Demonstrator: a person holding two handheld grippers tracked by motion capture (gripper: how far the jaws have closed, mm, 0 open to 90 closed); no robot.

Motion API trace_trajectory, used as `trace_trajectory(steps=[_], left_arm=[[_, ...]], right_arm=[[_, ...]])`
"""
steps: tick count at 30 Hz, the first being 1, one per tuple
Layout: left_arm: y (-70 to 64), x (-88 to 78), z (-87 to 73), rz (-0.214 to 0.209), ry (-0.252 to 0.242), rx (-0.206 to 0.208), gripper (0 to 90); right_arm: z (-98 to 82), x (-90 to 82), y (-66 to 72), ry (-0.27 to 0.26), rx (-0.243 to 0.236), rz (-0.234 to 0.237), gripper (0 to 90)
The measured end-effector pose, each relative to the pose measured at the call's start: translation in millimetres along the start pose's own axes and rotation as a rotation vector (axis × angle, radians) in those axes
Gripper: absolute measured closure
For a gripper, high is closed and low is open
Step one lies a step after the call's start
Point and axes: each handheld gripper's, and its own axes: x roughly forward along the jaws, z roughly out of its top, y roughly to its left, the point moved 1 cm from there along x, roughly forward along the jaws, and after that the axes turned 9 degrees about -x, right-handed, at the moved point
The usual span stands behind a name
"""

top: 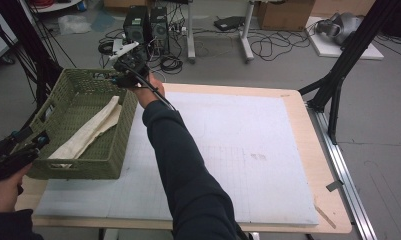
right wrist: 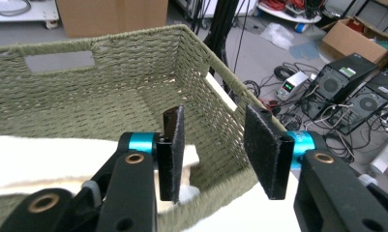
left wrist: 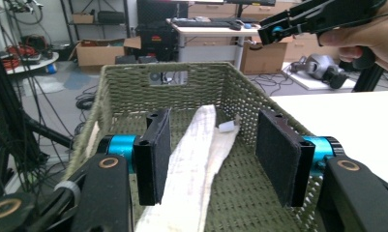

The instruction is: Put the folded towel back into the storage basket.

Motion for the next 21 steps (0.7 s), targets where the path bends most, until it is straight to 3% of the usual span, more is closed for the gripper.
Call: trace_trajectory(steps=[5,8,13,17,21], left_arm=[[-11.8,5.7,0.0,-0.043,-0.005,-0.006,43.6],[-21.9,12.0,-0.1,-0.097,-0.005,-0.015,40.9],[-38.1,25.9,-2.2,-0.161,0.022,-0.034,35.5],[-53.9,37.0,-3.7,-0.199,0.038,-0.056,24.5],[-71.3,48.2,-6.7,-0.271,0.056,-0.035,22.9]], right_arm=[[-18.5,-27.7,-5.9,-0.025,0.023,0.011,48.8],[-30.5,-44.6,-7.0,-0.027,0.035,0.030,41.5],[-53.2,-72.1,-8.6,-0.019,0.040,0.002,31.7],[-76.5,-94.2,-12.8,-0.030,0.070,-0.014,25.7],[-100.8,-121.1,-13.9,-0.050,0.093,-0.034,21.4]])
